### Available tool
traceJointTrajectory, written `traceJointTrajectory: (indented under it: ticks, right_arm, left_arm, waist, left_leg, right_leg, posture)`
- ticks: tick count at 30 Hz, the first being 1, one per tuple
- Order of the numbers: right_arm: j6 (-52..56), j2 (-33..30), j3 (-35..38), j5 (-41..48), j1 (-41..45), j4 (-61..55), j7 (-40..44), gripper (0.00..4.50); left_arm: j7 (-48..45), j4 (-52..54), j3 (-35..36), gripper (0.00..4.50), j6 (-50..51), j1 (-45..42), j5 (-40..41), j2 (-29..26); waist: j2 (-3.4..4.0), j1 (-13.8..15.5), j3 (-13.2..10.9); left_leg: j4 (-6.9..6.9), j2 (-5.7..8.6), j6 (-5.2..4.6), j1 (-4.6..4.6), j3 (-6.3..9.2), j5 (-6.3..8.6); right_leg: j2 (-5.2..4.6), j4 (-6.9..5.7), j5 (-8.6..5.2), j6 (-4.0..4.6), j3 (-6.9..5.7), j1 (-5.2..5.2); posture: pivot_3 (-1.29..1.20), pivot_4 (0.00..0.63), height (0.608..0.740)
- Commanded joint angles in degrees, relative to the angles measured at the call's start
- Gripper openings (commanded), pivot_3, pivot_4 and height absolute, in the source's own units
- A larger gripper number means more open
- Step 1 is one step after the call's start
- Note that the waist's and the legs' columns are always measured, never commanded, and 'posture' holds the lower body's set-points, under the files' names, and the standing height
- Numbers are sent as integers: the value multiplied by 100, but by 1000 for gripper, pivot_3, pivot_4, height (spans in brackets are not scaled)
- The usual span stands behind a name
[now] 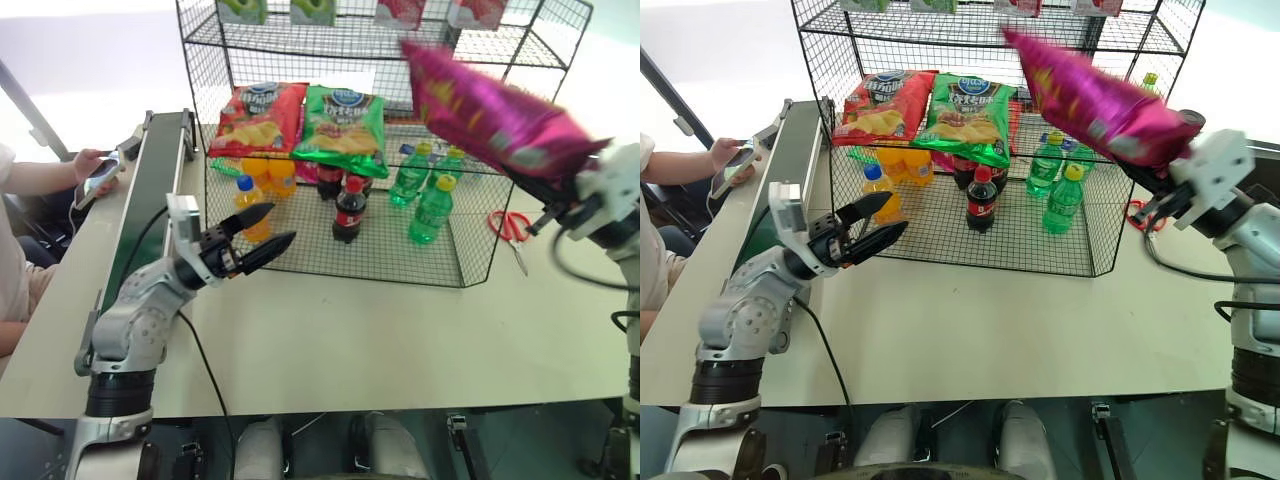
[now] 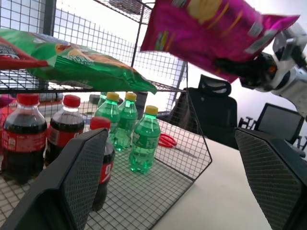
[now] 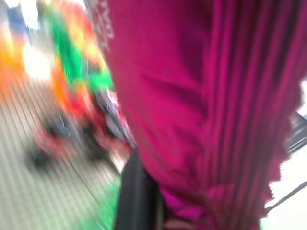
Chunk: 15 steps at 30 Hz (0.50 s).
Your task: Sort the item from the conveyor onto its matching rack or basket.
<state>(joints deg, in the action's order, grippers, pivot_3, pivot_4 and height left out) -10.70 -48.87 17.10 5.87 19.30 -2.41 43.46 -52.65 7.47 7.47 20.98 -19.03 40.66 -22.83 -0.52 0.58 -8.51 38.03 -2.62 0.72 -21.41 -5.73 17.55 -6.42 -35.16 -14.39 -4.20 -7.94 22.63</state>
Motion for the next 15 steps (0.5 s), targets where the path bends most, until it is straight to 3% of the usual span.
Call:
traceJointTrajectory:
  ticks: [1, 5, 15]
  right_arm:
    - [-935, -302, -160, -1195, 502, 409, -835, 0]
    - [-916, -530, -616, -2600, 980, 862, -1816, 0]
    - [245, -28, -1485, -3468, 2061, 1628, -2474, 0]
  left_arm:
    - [-61, 57, -129, 4461, -286, -116, -260, 6]
    - [124, 244, -189, 4461, -538, -101, -427, 196]
    - [873, 792, -540, 4461, -1036, -23, -931, 764]
  waist:
    - [2, -1, -2]
    - [2, -9, -1]
    - [3, -29, -2]
  left_leg:
    - [0, -1, 1, 0, -5, -1]
    - [-1, -9, 8, 1, -10, -5]
    - [-1, -10, 13, 1, -9, -9]
  right_leg:
    - [-2, -1, 0, -1, 3, 2]
    - [-2, -3, 0, -1, 5, 6]
    - [-1, -3, 0, 0, 5, 4]
  posture:
    - [0, 150, 740]
    - [0, 150, 740]
    - [0, 150, 740]
